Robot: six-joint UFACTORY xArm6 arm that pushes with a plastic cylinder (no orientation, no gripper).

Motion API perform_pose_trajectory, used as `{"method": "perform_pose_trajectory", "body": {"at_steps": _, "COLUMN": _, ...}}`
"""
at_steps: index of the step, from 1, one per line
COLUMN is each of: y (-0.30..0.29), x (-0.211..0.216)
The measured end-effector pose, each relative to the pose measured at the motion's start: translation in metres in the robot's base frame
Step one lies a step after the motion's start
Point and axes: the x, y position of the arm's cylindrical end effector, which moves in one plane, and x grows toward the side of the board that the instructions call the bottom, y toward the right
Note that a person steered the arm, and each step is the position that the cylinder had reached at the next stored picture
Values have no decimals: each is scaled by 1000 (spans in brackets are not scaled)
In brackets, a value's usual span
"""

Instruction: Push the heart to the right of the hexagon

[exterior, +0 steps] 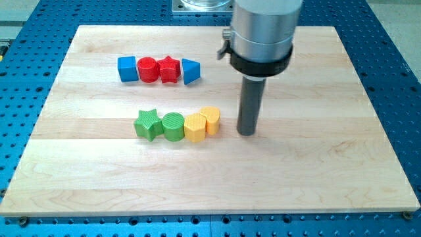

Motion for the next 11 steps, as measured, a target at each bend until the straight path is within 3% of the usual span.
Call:
{"method": "perform_pose_trajectory", "body": {"at_steps": 1, "y": 34, "x": 4}}
{"method": "perform_pose_trajectory", "body": {"at_steps": 2, "y": 39, "x": -34}}
{"method": "perform_pose_trajectory", "body": {"at_steps": 3, "y": 10, "x": -57}}
{"method": "perform_pose_trajectory", "body": {"at_steps": 6, "y": -62, "x": -57}}
{"method": "perform_pose_trajectory", "body": {"at_steps": 11, "y": -59, "x": -36}}
